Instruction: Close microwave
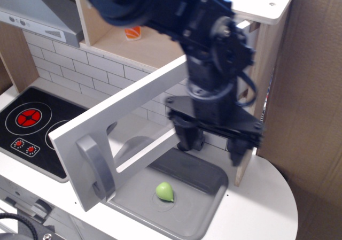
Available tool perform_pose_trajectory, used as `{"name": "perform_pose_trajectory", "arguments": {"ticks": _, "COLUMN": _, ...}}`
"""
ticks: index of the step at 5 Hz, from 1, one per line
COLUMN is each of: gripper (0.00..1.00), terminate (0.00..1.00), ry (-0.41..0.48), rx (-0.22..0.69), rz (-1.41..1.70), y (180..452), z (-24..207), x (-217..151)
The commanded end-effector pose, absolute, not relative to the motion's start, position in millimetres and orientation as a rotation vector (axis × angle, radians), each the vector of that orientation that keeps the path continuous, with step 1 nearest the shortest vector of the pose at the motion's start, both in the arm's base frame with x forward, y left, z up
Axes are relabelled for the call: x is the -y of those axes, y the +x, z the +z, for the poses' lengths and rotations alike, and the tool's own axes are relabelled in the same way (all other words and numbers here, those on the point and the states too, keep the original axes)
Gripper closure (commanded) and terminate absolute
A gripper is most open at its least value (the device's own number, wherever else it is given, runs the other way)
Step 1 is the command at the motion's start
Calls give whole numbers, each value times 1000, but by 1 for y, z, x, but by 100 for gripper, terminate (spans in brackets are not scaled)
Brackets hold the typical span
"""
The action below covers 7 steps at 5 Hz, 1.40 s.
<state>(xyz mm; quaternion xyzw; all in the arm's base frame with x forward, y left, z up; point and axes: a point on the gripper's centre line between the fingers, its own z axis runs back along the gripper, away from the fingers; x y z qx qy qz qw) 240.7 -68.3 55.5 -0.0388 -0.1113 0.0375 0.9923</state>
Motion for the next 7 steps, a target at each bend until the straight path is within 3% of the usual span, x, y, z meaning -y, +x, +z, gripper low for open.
{"name": "perform_pose_trajectory", "arguments": {"ticks": 1, "gripper": 0, "terminate": 0, "ry": -29, "rx": 306, "rz": 82, "y": 250, "z": 75, "x": 30}}
{"name": "perform_pose_trajectory", "arguments": {"ticks": 3, "gripper": 0, "terminate": 0, "ry": -15, "rx": 386, "rz": 40, "y": 271, "z": 64, "x": -17}}
{"name": "perform_pose_trajectory", "arguments": {"ticks": 5, "gripper": 0, "terminate": 0, "ry": -27, "rx": 406, "rz": -33, "y": 289, "z": 56, "x": -50}}
{"name": "perform_pose_trajectory", "arguments": {"ticks": 7, "gripper": 0, "terminate": 0, "ry": 14, "rx": 508, "rz": -43, "y": 305, "z": 66, "x": -67}}
